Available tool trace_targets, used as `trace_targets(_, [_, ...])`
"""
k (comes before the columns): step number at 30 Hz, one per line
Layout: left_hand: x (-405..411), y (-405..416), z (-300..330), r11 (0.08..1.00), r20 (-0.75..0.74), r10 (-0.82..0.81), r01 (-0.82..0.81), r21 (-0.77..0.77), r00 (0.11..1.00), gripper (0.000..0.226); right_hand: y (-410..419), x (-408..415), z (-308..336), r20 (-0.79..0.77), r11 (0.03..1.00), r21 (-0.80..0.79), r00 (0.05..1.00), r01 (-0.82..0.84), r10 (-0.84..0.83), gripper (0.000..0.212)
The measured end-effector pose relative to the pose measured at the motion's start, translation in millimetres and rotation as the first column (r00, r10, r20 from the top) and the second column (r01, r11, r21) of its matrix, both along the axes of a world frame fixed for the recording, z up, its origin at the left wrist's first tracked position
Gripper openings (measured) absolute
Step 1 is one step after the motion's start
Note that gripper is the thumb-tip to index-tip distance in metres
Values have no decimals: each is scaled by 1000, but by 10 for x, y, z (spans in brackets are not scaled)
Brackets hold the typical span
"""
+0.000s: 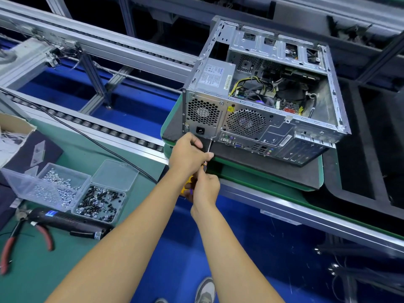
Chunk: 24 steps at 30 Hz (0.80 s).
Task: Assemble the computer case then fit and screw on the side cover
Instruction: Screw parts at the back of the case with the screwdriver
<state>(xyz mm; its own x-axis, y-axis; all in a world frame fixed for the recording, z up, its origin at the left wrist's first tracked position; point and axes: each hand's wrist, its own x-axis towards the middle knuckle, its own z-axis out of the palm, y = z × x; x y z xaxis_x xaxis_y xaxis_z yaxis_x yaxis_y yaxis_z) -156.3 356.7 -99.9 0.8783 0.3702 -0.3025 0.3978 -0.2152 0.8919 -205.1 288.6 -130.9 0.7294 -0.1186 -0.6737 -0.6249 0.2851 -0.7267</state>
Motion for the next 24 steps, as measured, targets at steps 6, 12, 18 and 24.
trace_targets(6, [-62, -10, -69, 998, 0, -52, 52, -39, 999, 37, -44, 16, 12, -40, 992, 55, 993, 112, -110, 20])
trace_targets(12, [-35, 7, -71, 955, 33, -4, 14, -296, 999, 35, -28, 13, -6, -7, 995, 96, 1000, 29, -28, 19])
trace_targets(18, [-45, -24, 85, 881, 30, -127, 99, 463, 991, 30, 6, -12, -56, 35, 979, -127, 987, 161, -158, 25])
trace_targets(24, [410, 126, 982, 643, 816, -344, -517, 565, 464, 7, 18, 14, 7, -48, 974, -52, 973, 222, -225, 9])
